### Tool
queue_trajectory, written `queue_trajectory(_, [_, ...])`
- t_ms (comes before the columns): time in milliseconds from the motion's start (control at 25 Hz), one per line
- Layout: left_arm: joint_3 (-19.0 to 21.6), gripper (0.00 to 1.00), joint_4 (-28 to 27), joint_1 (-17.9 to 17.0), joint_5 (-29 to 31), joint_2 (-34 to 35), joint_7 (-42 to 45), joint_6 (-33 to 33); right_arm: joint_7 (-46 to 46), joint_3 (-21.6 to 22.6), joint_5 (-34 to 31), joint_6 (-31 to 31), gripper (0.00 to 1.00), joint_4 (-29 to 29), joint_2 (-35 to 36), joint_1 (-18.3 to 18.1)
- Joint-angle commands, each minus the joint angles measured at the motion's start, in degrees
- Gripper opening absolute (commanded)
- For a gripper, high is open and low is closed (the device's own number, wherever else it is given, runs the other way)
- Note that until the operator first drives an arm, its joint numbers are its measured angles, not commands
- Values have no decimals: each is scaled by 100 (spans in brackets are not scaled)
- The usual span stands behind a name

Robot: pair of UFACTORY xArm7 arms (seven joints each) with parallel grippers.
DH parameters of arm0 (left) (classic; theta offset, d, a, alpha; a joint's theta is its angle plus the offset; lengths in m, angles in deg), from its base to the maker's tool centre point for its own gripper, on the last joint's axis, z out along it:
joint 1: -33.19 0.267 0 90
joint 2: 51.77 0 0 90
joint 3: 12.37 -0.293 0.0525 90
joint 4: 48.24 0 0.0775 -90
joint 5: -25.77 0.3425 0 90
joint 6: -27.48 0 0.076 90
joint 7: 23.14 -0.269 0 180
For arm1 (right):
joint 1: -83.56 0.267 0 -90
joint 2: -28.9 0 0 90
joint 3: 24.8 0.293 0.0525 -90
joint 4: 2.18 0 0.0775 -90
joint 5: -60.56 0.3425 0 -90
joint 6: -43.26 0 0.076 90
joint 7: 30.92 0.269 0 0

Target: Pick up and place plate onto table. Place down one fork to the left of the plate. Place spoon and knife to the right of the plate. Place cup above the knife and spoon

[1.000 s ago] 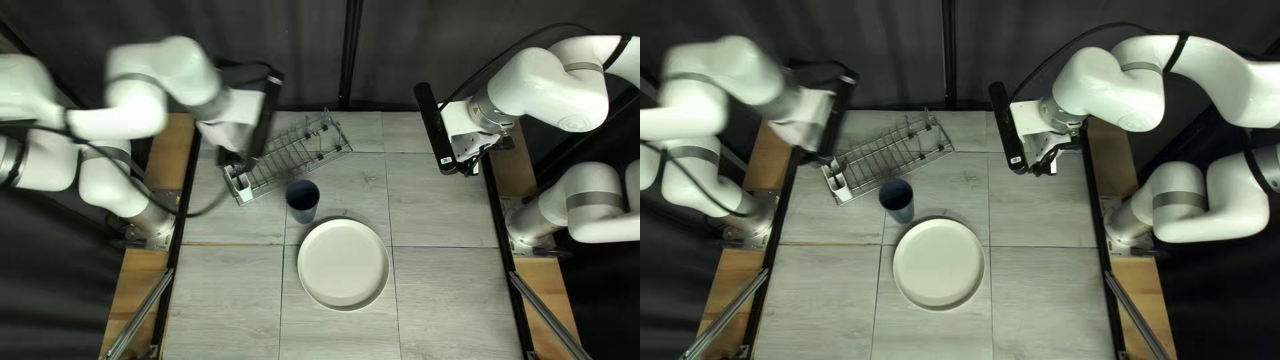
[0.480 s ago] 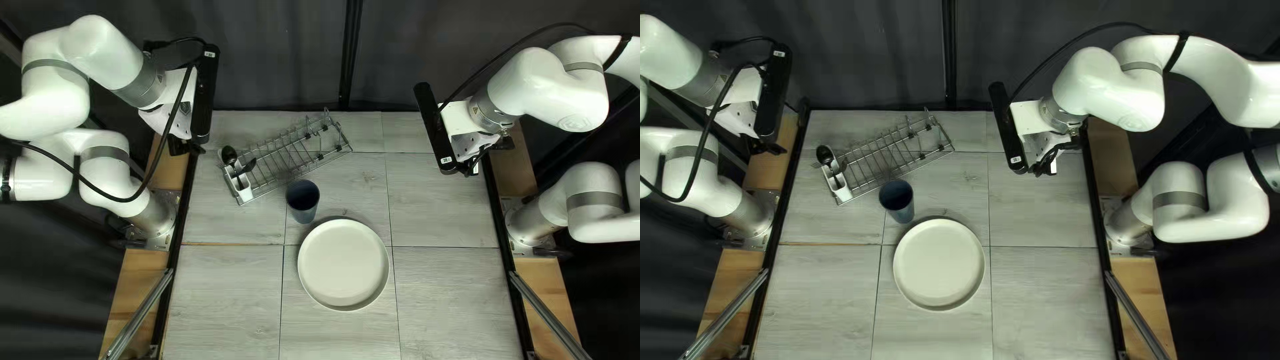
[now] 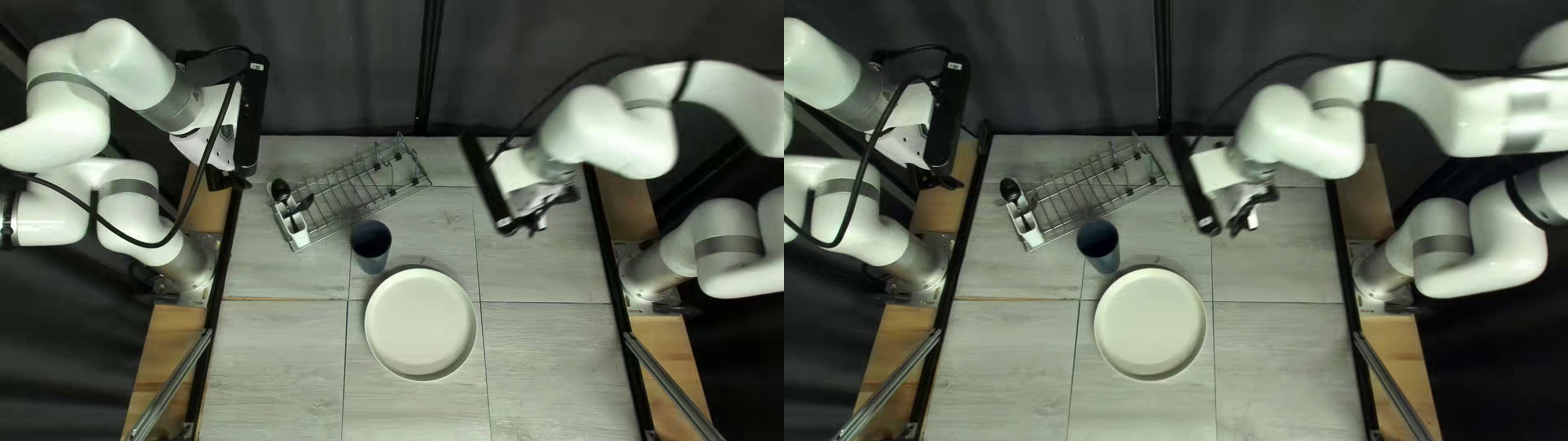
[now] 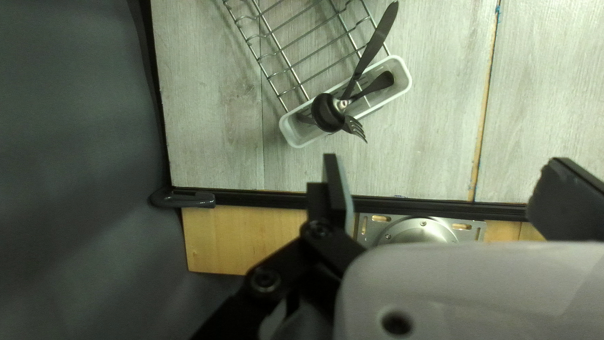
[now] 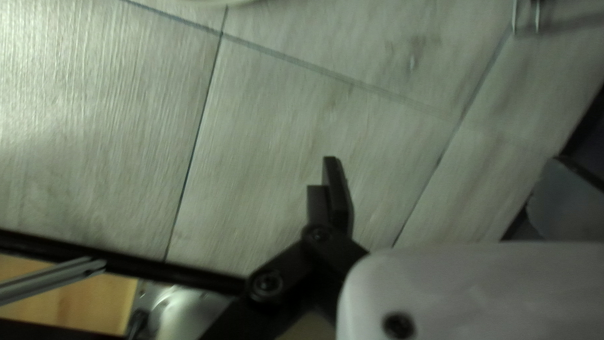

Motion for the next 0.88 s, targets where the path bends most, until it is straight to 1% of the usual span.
queue_trajectory(40, [0, 100, 0, 0, 0, 0, 0, 0, -417, 85, -51, 449, 100, -430, 685, 84])
queue_trajectory(160, [0, 100, 0, 0, 0, 0, 0, 0, -609, 120, -58, 630, 100, -652, 1001, 106])
queue_trajectory(240, [0, 100, 0, 0, 0, 0, 0, 0, -749, 154, -80, 699, 100, -1016, 1422, 126])
queue_trajectory(280, [0, 100, 0, 0, 0, 0, 0, 0, -792, 160, -85, 709, 100, -1085, 1501, 128])
queue_trajectory(320, [0, 100, 0, 0, 0, 0, 0, 0, -871, 175, -100, 729, 100, -1318, 1758, 133])
queue_trajectory(400, [0, 100, 0, 0, 0, 0, 0, 0, -989, 197, -86, 761, 100, -1529, 1991, 130])
queue_trajectory(720, [0, 100, 0, 0, 0, 0, 0, 0, -1269, 257, -115, 941, 100, -2160, 2804, 144])
queue_trajectory(880, [0, 100, 0, 0, 0, 0, 0, 0, -1339, 247, -116, 1007, 100, -2241, 3001, 112])
